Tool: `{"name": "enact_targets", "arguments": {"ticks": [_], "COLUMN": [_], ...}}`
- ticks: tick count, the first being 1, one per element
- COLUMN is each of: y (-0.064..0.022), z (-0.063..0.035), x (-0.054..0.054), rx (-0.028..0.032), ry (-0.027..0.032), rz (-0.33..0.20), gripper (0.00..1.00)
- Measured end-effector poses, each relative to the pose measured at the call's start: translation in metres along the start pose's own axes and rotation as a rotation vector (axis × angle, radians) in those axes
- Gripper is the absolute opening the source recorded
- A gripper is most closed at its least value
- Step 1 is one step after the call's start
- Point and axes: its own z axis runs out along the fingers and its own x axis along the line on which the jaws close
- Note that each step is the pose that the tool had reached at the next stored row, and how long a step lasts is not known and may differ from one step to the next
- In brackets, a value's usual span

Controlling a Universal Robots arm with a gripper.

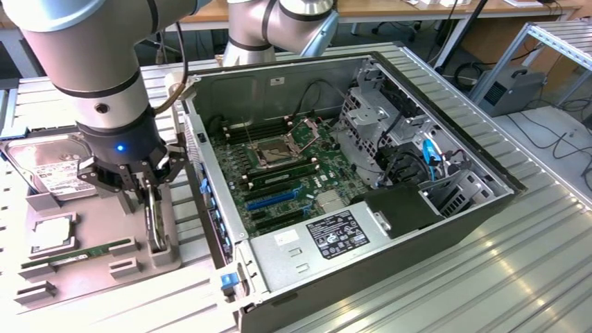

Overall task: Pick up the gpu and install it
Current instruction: 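Pick up the gpu and move the gpu toward the slot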

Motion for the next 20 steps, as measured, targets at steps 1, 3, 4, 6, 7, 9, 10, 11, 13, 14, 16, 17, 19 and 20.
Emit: {"name": "enact_targets", "arguments": {"ticks": [1,3,4,6,7,9,10,11,13,14,16,17,19,20], "y": [0.0001,0.0001,0.0001,0.0001,0.0001,0.0002,0.0002,0.0002,0.0002,0.0002,0.0003,0.0003,0.0003,0.0003], "z": [-0.0014,-0.0032,-0.0034,-0.0037,-0.0039,-0.0041,-0.0043,-0.0044,-0.0063,-0.0064,-0.0068,-0.007,-0.0075,-0.0076], "x": [0.0,-0.0001,-0.0001,-0.0001,-0.0001,-0.0001,-0.0001,-0.0001,-0.0001,-0.0002,-0.0002,-0.0002,-0.0002,-0.0002], "rx": [0.0001,0.0,0.0001,0.0,0.0001,0.0001,0.0,0.0001,0.0001,0.0,0.0,0.0001,0.0001,0.0], "ry": [0.0,0.0,0.0001,0.0,0.0,0.0001,0.0,0.0001,0.0001,0.0001,0.0,0.0,0.0001,0.0], "rz": [0.0,0.0,0.0,0.0,0.0,0.0,0.0,0.0,0.0,0.0,0.0,0.0,0.0,0.0], "gripper": [0.27,0.27,0.27,0.27,0.27,0.27,0.27,0.27,0.27,0.27,0.27,0.27,0.27,0.27]}}
